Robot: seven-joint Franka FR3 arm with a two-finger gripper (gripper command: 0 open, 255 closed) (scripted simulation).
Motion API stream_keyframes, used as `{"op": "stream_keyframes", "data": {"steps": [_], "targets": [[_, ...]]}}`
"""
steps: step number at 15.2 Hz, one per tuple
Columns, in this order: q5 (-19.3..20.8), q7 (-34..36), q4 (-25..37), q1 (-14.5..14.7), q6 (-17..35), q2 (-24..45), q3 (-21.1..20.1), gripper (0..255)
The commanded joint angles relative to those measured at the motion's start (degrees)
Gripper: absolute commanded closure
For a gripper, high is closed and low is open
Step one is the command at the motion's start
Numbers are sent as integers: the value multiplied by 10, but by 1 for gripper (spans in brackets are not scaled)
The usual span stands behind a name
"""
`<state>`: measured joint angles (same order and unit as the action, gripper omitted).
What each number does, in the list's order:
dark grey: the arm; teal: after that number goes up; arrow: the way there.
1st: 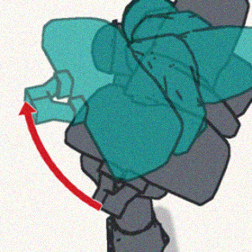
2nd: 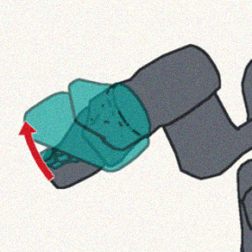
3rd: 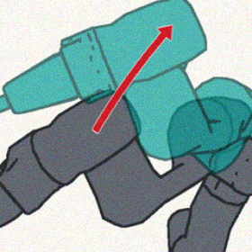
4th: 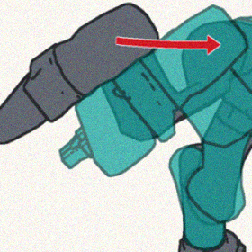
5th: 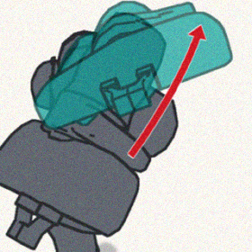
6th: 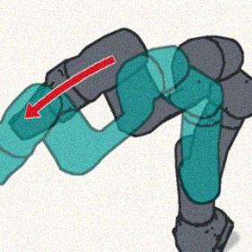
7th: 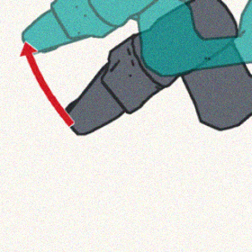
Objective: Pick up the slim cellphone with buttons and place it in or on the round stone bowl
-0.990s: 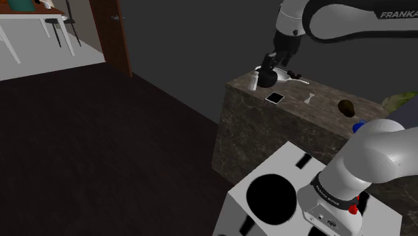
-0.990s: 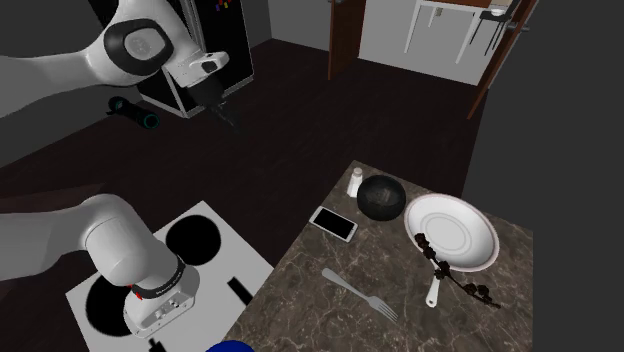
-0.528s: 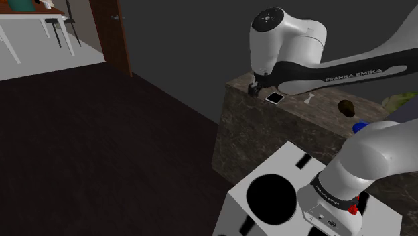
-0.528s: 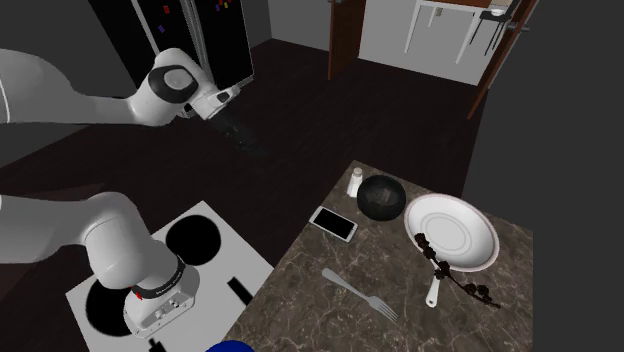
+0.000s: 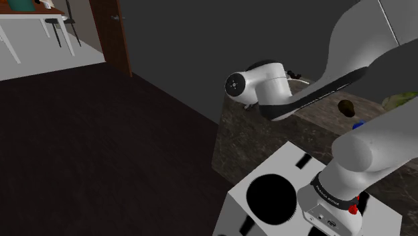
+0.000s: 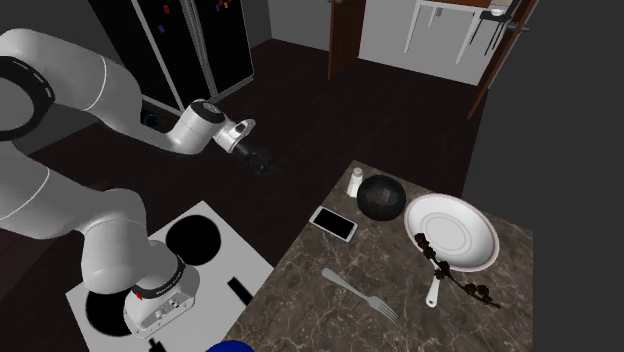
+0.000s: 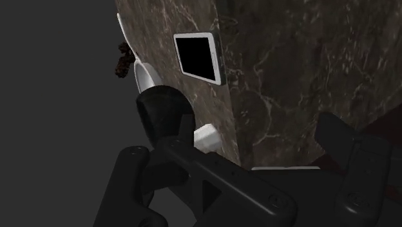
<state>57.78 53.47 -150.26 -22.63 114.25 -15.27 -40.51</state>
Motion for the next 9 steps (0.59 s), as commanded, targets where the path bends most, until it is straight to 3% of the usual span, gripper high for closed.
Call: {"op": "stream_keyframes", "data": {"steps": [1,4,8,9], "targets": [[91,74,13,-35,-48,76,-29,0],[209,158,40,-56,-157,204,-36,0],[335,222,81,-37,-298,353,21,0],[351,228,88,-31,-315,371,34,0]]}}
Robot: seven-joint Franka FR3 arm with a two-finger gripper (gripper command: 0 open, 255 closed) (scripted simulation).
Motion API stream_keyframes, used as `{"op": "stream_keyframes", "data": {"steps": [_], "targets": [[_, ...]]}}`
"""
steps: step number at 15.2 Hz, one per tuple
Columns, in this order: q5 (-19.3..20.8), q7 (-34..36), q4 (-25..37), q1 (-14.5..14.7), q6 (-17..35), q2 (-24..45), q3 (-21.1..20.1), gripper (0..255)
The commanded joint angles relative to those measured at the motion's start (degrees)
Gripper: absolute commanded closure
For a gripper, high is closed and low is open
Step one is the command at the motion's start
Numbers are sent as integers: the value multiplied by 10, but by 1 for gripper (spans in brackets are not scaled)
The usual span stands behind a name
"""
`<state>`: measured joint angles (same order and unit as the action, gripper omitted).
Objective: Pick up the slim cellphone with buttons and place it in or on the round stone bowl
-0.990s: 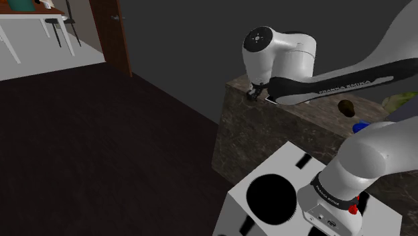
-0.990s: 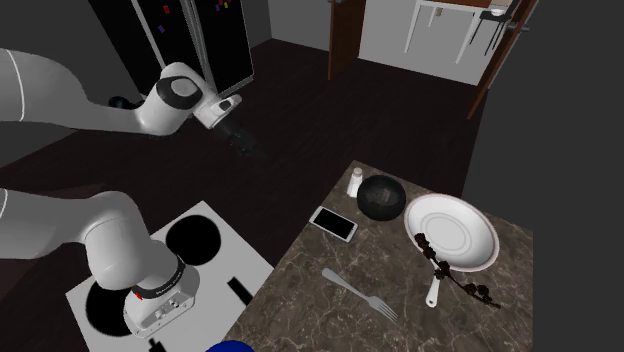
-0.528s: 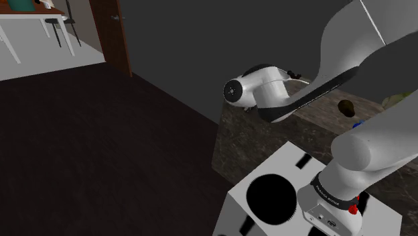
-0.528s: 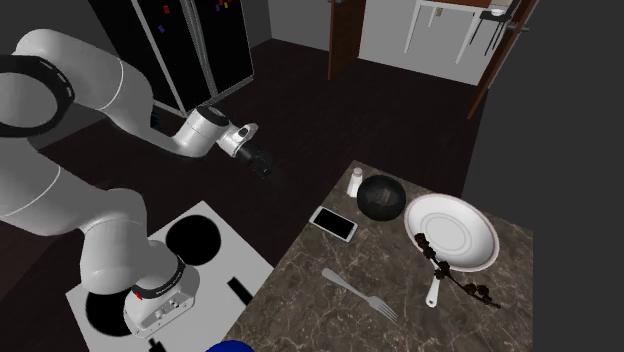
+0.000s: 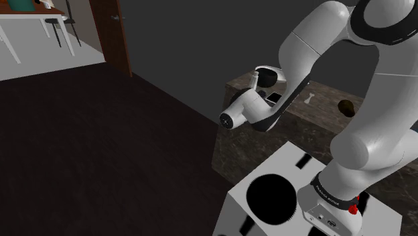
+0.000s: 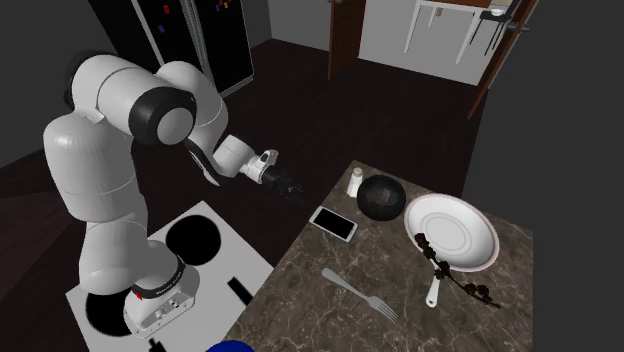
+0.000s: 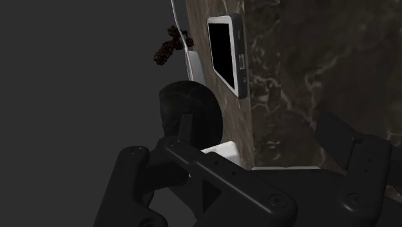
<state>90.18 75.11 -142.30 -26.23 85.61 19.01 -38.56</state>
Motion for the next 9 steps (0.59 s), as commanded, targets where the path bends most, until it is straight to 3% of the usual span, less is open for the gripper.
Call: {"op": "stream_keyframes", "data": {"steps": [1,9], "targets": [[33,11,8,2,-24,27,20,0],[78,6,10,-23,1,28,46,0]]}}
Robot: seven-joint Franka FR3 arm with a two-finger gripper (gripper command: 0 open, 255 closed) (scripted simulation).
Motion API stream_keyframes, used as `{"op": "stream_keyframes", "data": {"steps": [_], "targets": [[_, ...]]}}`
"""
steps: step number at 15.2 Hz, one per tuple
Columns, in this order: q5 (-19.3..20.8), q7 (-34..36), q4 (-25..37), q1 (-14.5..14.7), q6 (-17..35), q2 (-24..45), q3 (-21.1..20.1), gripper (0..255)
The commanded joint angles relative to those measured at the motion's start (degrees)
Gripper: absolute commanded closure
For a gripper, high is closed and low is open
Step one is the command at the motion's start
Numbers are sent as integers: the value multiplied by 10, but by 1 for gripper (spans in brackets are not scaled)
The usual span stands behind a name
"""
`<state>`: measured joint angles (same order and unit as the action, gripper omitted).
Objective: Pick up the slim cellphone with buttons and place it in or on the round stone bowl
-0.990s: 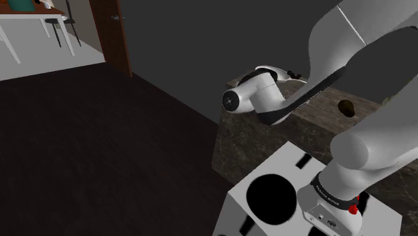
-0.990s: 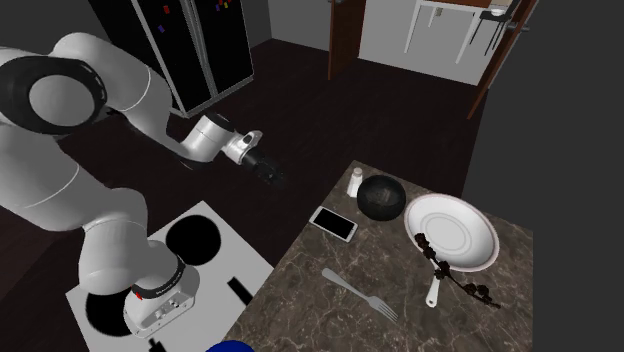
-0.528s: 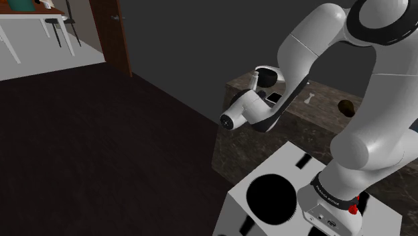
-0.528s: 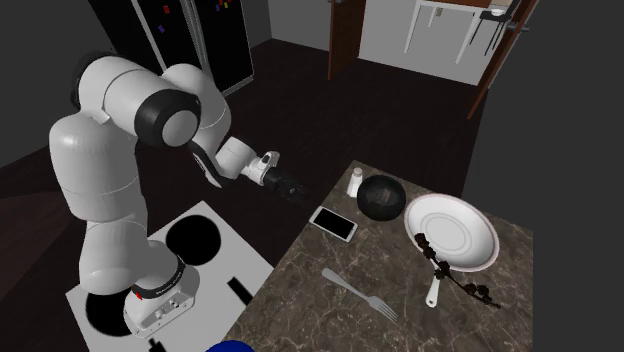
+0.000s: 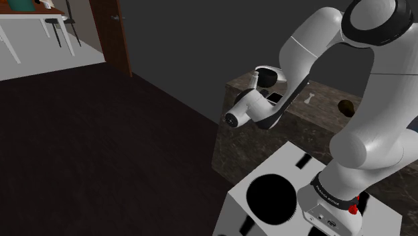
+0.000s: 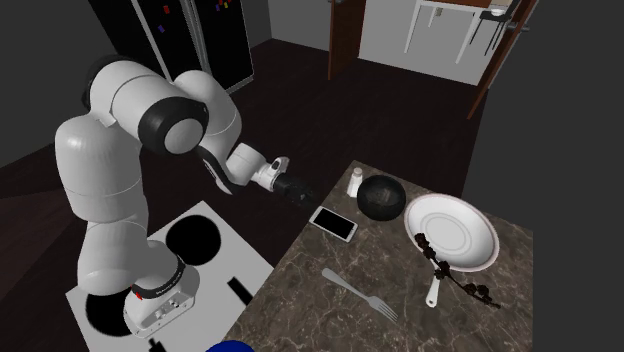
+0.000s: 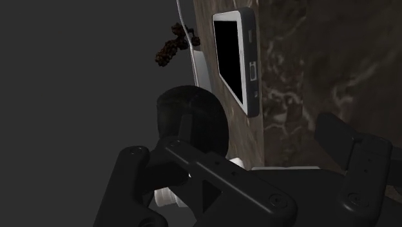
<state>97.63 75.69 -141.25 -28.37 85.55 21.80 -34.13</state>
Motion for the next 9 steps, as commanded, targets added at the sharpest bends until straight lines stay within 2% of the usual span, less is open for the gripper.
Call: {"op": "stream_keyframes", "data": {"steps": [1,6,7,9], "targets": [[3,0,-1,-2,2,0,2,0],[3,0,-1,-2,2,0,2,0],[3,0,-1,-2,2,0,2,255],[3,0,0,-2,2,0,2,255]]}}
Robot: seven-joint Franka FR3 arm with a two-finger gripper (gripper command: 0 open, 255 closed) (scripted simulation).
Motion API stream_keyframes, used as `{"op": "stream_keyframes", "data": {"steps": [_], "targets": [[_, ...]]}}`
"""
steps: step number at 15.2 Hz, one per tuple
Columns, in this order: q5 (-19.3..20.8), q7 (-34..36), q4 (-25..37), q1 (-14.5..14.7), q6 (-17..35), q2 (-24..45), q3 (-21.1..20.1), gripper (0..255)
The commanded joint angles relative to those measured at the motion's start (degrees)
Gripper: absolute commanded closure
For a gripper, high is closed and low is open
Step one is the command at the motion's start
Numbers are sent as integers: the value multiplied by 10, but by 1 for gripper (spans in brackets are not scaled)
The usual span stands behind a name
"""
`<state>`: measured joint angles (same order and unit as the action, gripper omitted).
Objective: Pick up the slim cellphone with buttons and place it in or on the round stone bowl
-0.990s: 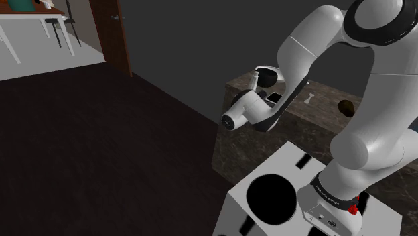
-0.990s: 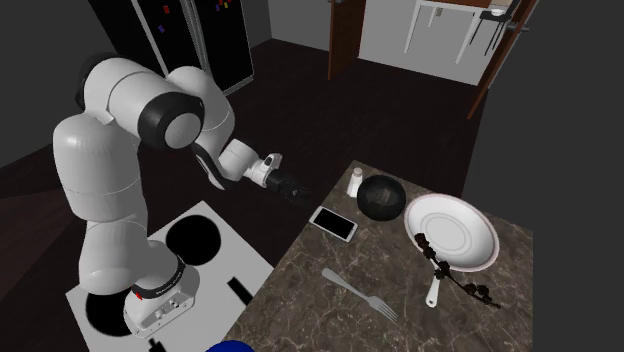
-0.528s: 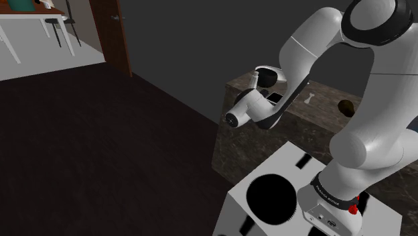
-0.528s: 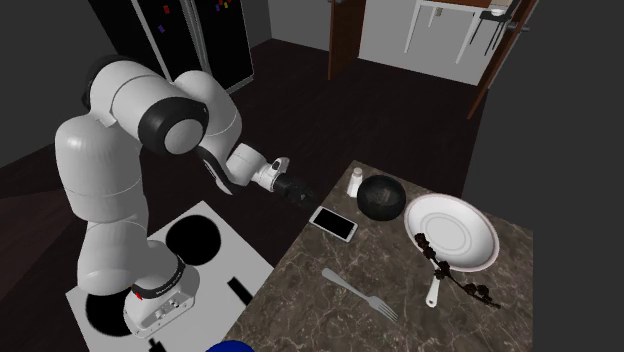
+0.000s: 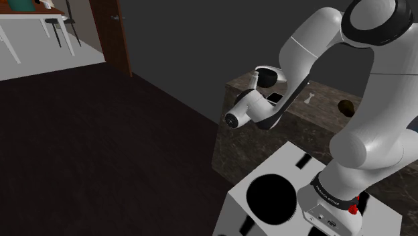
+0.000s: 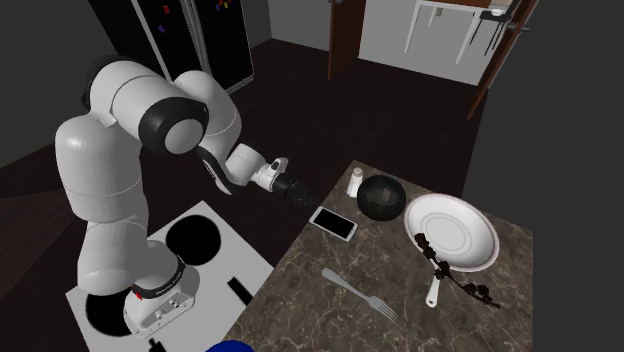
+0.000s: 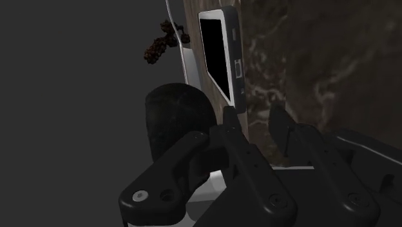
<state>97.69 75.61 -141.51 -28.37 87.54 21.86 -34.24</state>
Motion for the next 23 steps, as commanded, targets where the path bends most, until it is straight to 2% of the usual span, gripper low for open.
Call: {"op": "stream_keyframes", "data": {"steps": [1,7,23], "targets": [[1,-1,2,-2,-17,-3,2,255],[2,1,2,0,-17,-1,4,255],[-52,-96,-30,-22,62,-163,-18,255]]}}
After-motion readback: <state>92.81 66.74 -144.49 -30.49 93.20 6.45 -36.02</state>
